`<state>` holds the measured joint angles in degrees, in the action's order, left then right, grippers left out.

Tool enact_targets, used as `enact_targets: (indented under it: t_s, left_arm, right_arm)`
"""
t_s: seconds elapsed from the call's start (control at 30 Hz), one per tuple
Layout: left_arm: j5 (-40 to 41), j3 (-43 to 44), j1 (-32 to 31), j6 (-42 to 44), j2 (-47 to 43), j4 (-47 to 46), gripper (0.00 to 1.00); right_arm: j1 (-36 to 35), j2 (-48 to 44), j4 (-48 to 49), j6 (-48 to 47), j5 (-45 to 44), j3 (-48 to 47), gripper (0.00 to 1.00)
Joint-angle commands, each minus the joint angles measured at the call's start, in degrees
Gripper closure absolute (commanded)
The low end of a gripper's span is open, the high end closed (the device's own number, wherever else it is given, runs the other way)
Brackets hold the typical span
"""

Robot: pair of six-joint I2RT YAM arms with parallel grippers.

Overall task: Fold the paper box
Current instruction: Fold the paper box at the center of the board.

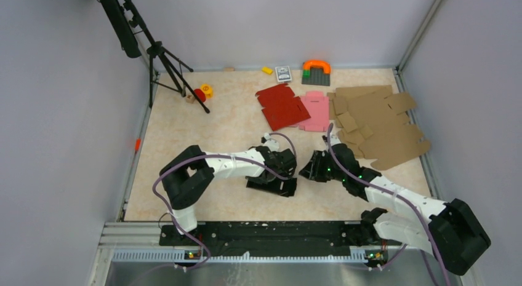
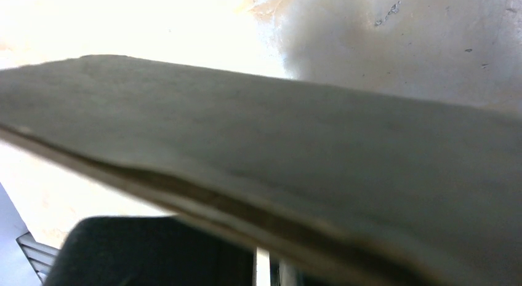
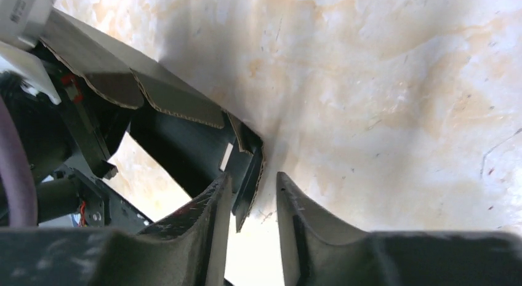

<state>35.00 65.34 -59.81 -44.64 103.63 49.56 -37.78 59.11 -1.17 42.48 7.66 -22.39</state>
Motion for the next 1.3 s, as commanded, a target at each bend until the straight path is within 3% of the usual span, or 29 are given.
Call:
enact_targets:
  t_s: [0.0,0.07,0.1,0.27,0.73,0.9,1.03,1.27]
  left_arm:
    - [0.98,-1.67,0.07,2.39,-1.6,-0.08,1.0]
    - [0.19,-2.15,0.05,2.92,-2.1,-1.29,1.0]
    - [-0.25,-2.47,0.05,3.33,-2.45,-1.87,1.0]
    - [-0.78,-2.99,0.11,3.86,-3.88,-2.86,1.0]
    - [-1.91,-3.05,0.95,5.79,-5.19,-9.29,1.0]
    - [-0.75,-1.74,4.02,5.8,-4.26,-11.55,1.0]
    - [-2.88,0.69,8.31,8.93,-2.83,-14.08,1.0]
    - [-2.29,5.14,13.6,13.57,-0.13,-18.29,1.0]
  right_arm:
    - [2.27,-0.34,-0.85,-1.15,2.85,-3.7,0.74]
    - [2.34,2.75,-0.75,-0.87,3.96,-5.7,0.97]
    - [2.4,5.11,0.11,-0.2,4.96,-6.22,1.0]
    - [2.24,12.53,9.61,5.39,11.64,-5.84,1.0]
    - [-3.88,20.22,6.93,6.07,4.64,-9.67,1.0]
    - [-1.95,21.95,8.46,3.19,-0.55,-12.13,1.0]
    - [2.92,26.37,14.7,2.21,1.98,-13.22,1.0]
    - [3.33,32.29,18.81,1.73,1.11,-18.1,1.0]
